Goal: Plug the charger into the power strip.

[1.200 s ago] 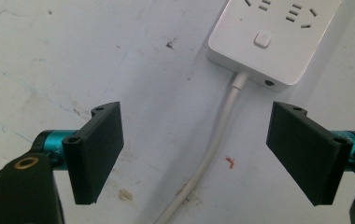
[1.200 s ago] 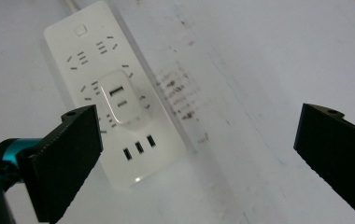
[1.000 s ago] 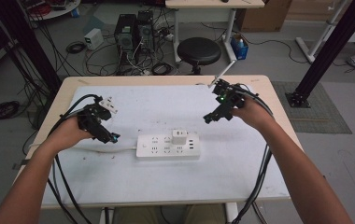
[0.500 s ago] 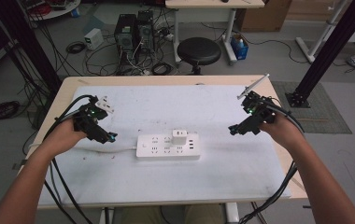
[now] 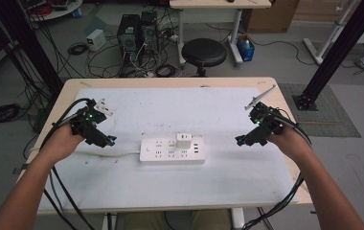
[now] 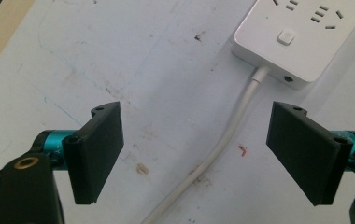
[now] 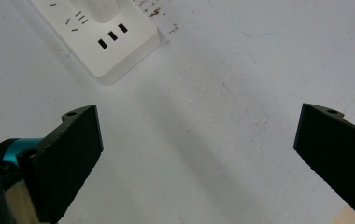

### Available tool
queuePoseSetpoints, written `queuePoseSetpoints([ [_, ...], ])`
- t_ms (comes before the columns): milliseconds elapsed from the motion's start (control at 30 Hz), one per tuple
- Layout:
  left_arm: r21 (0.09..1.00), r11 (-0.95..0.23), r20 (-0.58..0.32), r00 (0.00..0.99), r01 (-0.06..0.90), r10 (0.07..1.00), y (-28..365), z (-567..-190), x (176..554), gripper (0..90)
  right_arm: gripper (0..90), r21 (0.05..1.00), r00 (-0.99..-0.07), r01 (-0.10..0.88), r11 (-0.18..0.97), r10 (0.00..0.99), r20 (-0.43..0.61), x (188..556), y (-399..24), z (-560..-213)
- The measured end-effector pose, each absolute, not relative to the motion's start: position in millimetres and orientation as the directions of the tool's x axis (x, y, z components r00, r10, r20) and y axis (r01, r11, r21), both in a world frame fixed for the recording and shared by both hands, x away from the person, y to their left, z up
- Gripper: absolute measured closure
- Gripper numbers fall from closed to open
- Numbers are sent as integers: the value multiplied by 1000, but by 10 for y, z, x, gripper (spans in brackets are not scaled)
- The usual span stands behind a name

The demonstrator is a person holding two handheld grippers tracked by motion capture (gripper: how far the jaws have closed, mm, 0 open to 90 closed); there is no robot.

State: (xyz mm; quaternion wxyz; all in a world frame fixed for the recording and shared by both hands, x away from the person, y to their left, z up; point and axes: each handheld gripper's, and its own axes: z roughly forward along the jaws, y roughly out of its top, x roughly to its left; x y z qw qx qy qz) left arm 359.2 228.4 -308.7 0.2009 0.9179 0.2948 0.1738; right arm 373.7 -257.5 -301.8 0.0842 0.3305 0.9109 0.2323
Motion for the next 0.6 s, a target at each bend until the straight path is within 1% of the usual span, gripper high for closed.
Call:
queuePoseSetpoints([
  [300, 473, -737, 198, 757, 482, 622, 2313, -3107, 3576, 189, 7, 476, -771, 563, 676, 637, 8, 3703, -2588, -3082],
  [600, 471, -730, 188, 751, 496, 633, 2302, -3188, 3609, 189, 6, 479, -765, 576, 663, 644, 30, 3692, -2622, -3241],
])
